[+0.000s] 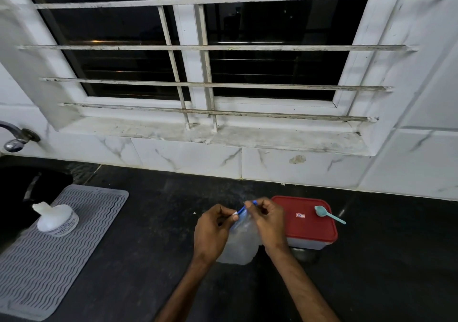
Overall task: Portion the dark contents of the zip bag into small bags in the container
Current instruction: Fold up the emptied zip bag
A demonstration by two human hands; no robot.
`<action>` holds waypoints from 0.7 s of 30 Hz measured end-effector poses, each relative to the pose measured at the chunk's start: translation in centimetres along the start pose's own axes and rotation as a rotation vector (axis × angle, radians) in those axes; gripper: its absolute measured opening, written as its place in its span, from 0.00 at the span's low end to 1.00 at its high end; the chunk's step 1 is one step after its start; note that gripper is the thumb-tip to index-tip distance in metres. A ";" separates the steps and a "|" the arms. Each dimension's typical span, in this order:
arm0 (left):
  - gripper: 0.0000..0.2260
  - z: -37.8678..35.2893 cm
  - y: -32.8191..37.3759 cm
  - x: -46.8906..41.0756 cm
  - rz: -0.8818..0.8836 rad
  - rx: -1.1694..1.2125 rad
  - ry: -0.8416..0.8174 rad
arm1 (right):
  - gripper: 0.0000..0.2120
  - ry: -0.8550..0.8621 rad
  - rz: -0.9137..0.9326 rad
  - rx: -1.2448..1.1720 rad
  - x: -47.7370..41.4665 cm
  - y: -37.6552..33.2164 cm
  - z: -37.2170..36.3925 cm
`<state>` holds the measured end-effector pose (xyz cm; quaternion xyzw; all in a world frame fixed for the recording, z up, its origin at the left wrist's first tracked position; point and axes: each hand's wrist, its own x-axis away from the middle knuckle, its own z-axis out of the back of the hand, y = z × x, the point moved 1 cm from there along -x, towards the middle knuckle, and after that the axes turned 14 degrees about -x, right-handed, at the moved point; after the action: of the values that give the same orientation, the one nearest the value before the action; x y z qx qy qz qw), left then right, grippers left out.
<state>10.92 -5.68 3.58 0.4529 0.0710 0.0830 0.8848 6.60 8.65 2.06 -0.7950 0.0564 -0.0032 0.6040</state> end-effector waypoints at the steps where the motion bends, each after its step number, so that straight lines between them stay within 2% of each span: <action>1: 0.03 0.2 -0.1 0.0 0.015 0.002 0.001 | 0.07 0.052 -0.019 -0.041 -0.4 0.1 0.2; 3: 0.03 0.6 -0.3 0.1 0.039 0.002 -0.023 | 0.08 0.123 -0.042 -0.091 -1.3 0.3 0.9; 8: 0.04 1.8 -1.4 0.7 0.002 -0.059 -0.050 | 0.10 0.159 -0.039 -0.167 -2.1 1.0 1.4; 14: 0.15 3.6 -2.7 1.0 -0.054 -0.126 -0.042 | 0.02 0.172 -0.074 -0.347 -2.8 1.6 1.0; 17: 0.09 4.6 -3.5 0.2 -0.058 -0.138 -0.049 | 0.06 0.163 -0.056 -0.296 -3.4 1.8 0.3; 19: 0.07 5.5 -3.9 -0.6 -0.100 -0.176 0.031 | 0.04 0.150 0.006 -0.201 -3.9 1.6 -0.1; 21: 0.04 6.8 -3.7 -1.6 -0.226 -0.319 0.212 | 0.04 0.098 0.062 -0.155 -4.5 1.1 -0.7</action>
<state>11.04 -13.51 4.55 0.2850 0.1997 0.0407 0.9366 1.93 8.09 1.44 -0.8361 0.1106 -0.0189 0.5370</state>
